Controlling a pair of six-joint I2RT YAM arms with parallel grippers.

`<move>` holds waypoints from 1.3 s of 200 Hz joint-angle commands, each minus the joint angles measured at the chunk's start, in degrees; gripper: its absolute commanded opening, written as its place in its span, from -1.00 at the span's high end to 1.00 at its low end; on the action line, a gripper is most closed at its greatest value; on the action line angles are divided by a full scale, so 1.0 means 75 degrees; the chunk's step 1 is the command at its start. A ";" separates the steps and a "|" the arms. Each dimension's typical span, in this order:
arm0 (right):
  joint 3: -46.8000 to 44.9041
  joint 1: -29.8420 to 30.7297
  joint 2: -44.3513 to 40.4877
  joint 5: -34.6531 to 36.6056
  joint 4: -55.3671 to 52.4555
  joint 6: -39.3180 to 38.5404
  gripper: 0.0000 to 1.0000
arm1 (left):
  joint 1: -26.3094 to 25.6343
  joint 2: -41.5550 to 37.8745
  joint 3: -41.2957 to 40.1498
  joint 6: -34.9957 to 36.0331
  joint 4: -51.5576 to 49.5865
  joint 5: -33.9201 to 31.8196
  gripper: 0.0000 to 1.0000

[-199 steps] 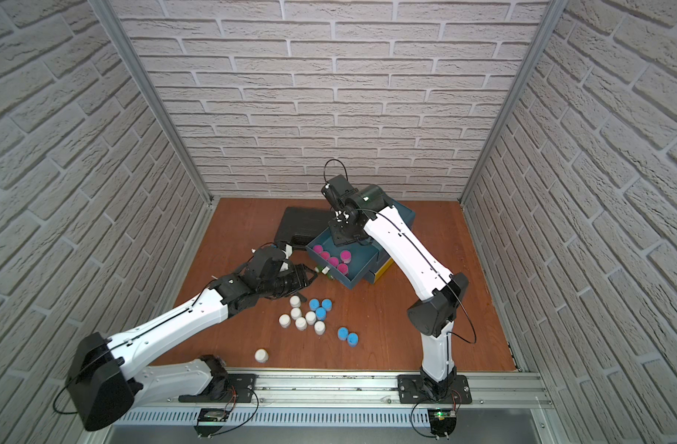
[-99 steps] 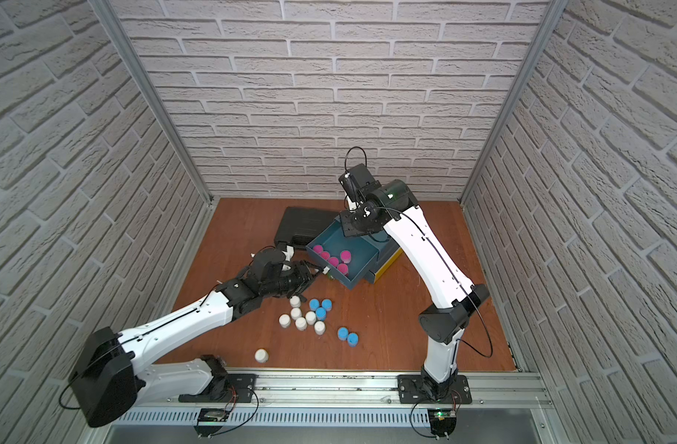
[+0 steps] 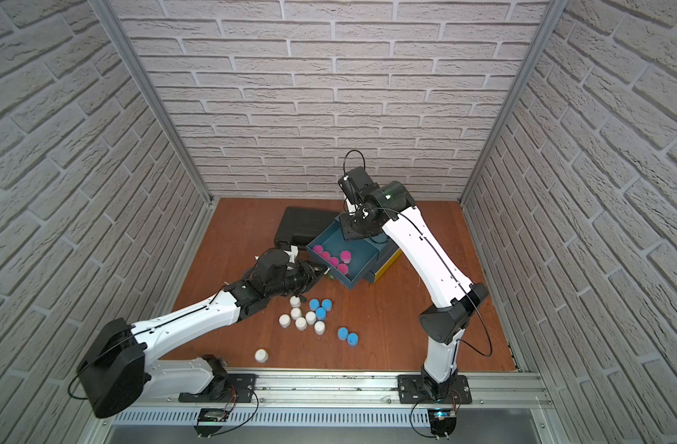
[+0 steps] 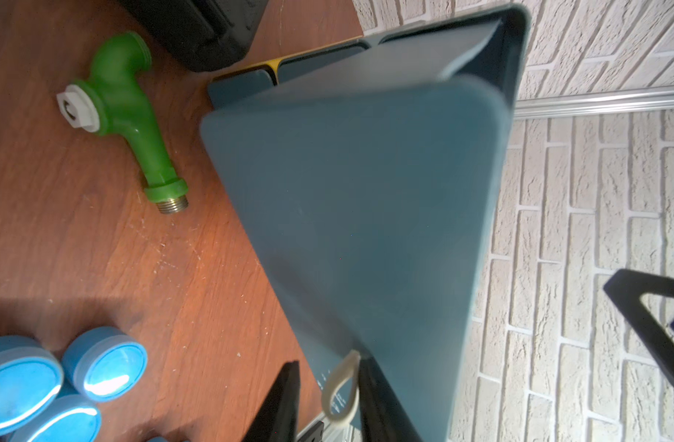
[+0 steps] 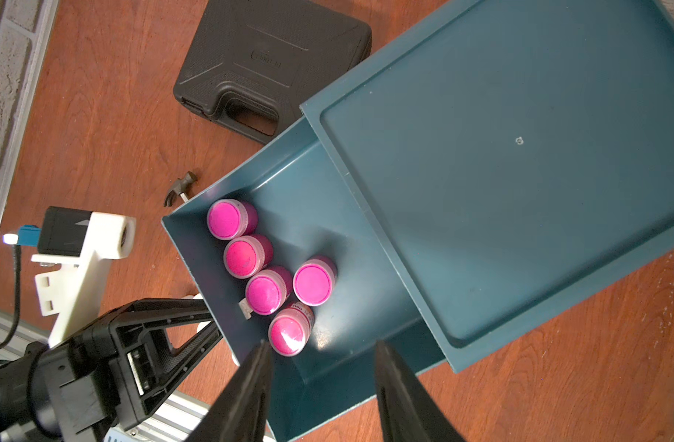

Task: Put the paint cans in the drawer according to color
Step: Close the drawer in the storage box.

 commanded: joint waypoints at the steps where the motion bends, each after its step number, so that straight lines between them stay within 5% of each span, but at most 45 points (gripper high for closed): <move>1: -0.0058 -0.0039 -0.0314 -0.0027 0.0219 -0.0065 0.02 | -0.0052 0.0065 -0.0095 -0.0182 0.0720 -0.0180 0.43; 43: -0.0092 -0.0043 -0.0396 0.0007 0.0268 -0.0042 0.03 | -0.0118 -0.0015 -0.0075 -0.0139 0.0743 -0.0482 1.00; 161: -0.0093 -0.0075 -0.0689 0.0228 0.0222 -0.0042 0.03 | -0.0155 0.0314 0.0970 0.0578 0.0792 -0.0430 1.00; 260: -0.0323 -0.0140 -0.1014 0.0282 0.0268 0.0061 0.03 | 0.0248 0.2608 0.2752 0.0884 0.1144 0.0478 1.00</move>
